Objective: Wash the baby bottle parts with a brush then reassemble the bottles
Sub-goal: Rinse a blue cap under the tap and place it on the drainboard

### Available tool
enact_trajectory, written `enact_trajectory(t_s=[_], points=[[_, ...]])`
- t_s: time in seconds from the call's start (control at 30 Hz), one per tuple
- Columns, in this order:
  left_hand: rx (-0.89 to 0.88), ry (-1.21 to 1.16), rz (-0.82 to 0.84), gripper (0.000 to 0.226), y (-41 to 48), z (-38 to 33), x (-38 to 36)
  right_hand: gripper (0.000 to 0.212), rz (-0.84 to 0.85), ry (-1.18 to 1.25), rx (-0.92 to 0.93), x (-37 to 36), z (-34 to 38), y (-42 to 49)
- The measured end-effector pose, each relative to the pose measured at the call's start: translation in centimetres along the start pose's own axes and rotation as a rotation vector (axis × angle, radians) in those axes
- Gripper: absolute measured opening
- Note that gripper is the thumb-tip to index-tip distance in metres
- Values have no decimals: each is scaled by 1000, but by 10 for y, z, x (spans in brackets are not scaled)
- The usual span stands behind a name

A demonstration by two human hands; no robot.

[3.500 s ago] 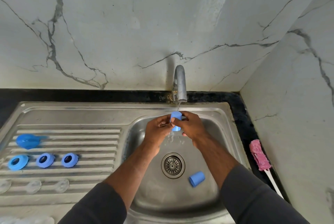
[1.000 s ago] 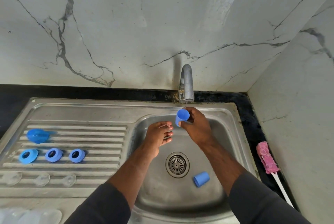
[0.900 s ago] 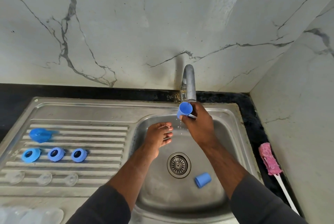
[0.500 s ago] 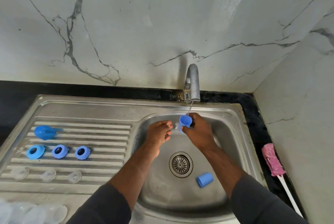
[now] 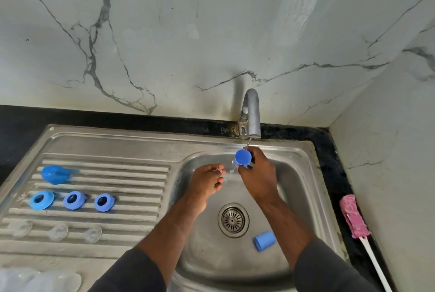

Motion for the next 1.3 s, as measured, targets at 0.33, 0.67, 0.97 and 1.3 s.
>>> enact_trajectory(t_s=[0.33, 0.67, 0.97, 1.3], points=[[3, -52, 3, 16, -2, -6, -11, 32, 8, 89, 50, 5, 12, 8], [-14, -91, 20, 22, -3, -10, -16, 32, 133, 183, -72, -5, 3, 10], [-338, 272, -44, 30, -23, -35, -21, 30, 348, 835, -688, -26, -50, -20], [-542, 851, -31, 43, -68, -50, -33, 35, 501, 542, -631, -23, -54, -44]])
Point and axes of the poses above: each hand's wrist, its own y-axis towards the middle knuckle, its own x-axis out of the back of the hand, z = x × y, the point moved 9 cm from there along y, towards the middle knuckle, and after that the axes turned 3 degrees about -z, right-handed, at the moved point
